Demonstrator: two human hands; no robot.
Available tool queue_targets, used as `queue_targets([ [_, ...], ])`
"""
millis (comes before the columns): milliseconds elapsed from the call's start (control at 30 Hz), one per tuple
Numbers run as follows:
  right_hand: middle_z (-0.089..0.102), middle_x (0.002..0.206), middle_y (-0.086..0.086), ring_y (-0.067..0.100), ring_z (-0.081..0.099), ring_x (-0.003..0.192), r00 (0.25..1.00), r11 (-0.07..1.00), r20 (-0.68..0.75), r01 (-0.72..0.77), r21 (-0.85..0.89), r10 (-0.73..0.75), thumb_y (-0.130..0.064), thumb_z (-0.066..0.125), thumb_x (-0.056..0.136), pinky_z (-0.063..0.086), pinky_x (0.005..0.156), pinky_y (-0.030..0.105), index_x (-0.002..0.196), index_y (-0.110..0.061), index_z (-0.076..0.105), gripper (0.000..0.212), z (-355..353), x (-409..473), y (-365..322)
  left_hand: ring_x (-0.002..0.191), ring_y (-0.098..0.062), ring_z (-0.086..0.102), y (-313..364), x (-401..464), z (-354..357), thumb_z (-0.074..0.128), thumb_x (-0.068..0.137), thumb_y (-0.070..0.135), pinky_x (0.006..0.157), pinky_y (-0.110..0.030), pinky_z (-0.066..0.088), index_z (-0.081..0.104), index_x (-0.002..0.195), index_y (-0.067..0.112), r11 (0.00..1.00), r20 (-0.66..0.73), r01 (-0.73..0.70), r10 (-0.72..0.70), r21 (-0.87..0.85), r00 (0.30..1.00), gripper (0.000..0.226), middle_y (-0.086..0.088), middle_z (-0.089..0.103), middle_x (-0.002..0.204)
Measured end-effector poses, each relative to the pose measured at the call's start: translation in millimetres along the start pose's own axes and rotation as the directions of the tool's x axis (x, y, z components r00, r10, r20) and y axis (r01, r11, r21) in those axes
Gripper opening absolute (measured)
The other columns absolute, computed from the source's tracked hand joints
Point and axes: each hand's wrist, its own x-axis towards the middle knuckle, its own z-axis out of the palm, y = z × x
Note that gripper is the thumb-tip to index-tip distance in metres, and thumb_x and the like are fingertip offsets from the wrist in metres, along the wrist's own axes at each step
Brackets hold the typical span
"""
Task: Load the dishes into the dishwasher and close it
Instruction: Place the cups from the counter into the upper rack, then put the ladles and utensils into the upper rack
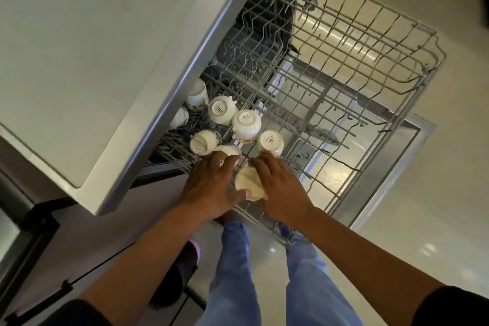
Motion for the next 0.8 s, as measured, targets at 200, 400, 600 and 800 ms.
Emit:
queue_targets([
  [200, 0.041, 0.154, 0.015, 0.036, 0.040, 0.141, 0.995, 0.998, 0.104, -0.003, -0.058, 0.009, -0.028, 0.080, 0.074, 0.044, 0.113, 0.050, 0.159, -0.013, 0.030, 0.100, -9, -3, -5, 0.136, -0.030, 0.040, -1, 0, -1, 0.065, 0.091, 0.057, 0.112, -0.041, 0.035, 0.035, 0.152, 0.022, 0.999, -0.023, -0.003, 0.002, -0.054, 1.000, 0.076, -0.006, 0.037, 0.149],
  [400, 0.041, 0.150, 0.015, 0.036, 0.049, 0.128, 0.991, 1.000, 0.137, 0.004, -0.015, -0.002, -0.020, 0.076, 0.079, 0.051, 0.099, 0.051, 0.159, -0.016, 0.028, 0.093, -66, -2, -39, 0.139, -0.028, 0.043, 7, -13, -39, 0.068, 0.094, 0.043, 0.111, -0.047, 0.040, 0.037, 0.153, 0.019, 0.959, -0.083, -0.069, 0.048, -0.275, 0.995, 0.071, -0.005, 0.041, 0.154],
  [600, 0.066, 0.116, 0.009, 0.031, 0.066, 0.096, 0.945, 0.979, -0.322, 0.121, 0.162, -0.063, -0.014, 0.059, 0.088, 0.055, 0.075, 0.050, 0.122, -0.011, 0.062, 0.035, -146, 17, -116, 0.128, -0.018, 0.057, 18, -68, -122, 0.066, 0.097, 0.032, 0.107, -0.040, 0.047, 0.047, 0.149, 0.018, 0.830, -0.365, -0.229, 0.033, -0.508, 0.930, 0.057, -0.001, 0.058, 0.143],
  [800, 0.065, 0.109, 0.004, 0.016, 0.062, 0.086, 0.865, 0.926, -0.458, 0.322, 0.197, -0.203, -0.022, 0.066, 0.099, 0.054, 0.072, 0.037, 0.123, -0.009, 0.062, 0.028, -189, 48, -218, 0.125, -0.007, 0.058, -28, -154, -194, 0.069, 0.099, 0.030, 0.102, -0.027, 0.052, 0.050, 0.149, 0.022, 0.819, -0.636, -0.280, -0.128, -0.500, 0.761, 0.055, 0.007, 0.057, 0.145],
])
